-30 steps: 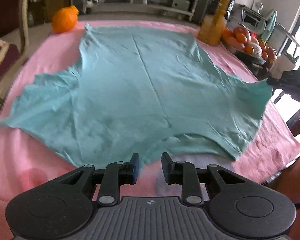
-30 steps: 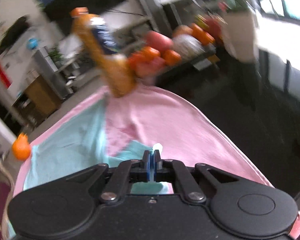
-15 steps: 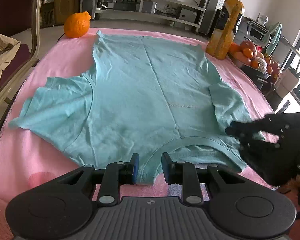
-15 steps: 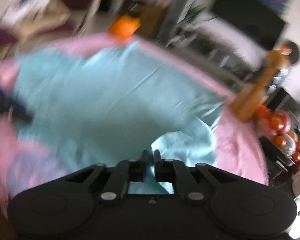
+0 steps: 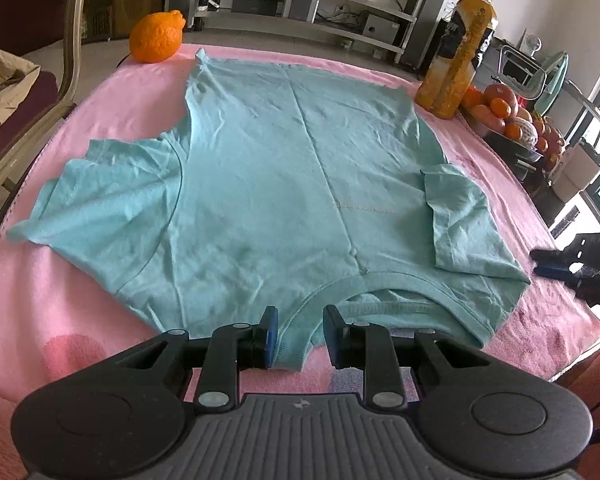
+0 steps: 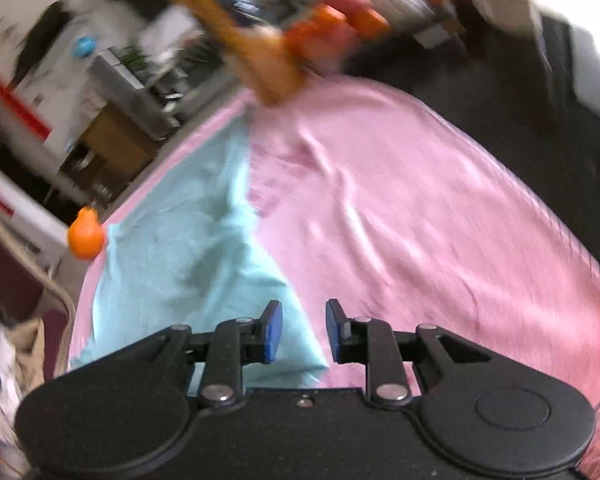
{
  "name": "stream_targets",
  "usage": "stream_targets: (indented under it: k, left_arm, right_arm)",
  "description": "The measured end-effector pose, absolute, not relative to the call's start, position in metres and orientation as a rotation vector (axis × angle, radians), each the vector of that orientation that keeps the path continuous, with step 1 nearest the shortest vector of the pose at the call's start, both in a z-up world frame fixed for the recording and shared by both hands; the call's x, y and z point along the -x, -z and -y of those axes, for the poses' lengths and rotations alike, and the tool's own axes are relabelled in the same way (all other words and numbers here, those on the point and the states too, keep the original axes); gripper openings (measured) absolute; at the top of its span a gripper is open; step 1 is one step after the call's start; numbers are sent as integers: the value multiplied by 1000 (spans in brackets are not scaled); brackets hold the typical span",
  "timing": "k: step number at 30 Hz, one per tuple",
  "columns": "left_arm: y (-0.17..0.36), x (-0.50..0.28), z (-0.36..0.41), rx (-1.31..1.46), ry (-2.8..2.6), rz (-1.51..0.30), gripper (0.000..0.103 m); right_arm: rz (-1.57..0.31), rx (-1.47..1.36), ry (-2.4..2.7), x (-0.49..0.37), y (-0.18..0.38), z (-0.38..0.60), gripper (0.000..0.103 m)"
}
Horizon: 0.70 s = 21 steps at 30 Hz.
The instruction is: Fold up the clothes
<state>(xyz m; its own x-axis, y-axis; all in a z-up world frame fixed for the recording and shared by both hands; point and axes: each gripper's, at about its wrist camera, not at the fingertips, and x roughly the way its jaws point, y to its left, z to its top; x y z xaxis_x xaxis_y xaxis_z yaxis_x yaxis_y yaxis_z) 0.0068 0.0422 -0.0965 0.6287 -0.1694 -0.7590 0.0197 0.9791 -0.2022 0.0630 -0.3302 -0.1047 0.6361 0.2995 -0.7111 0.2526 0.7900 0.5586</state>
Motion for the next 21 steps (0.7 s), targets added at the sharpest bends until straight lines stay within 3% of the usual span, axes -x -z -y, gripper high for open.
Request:
stream_targets:
  k: [8,10,13,21]
  left_arm:
    - [99,-8,-43,188,109,-897,25]
    - [100,-8,-43,186,109,-899,25]
    - [100,-8,-43,179,102,-900,25]
    - [103,-12,-45,163,86,-925,25]
  right_arm:
    - [-978,-931,-37,-55,138,341,23]
    - [-970,-869,-14,-55,133,336,21]
    - [-958,-777,20,-55,127,328,2]
    - [-927,-484,83,-54,102,301,1]
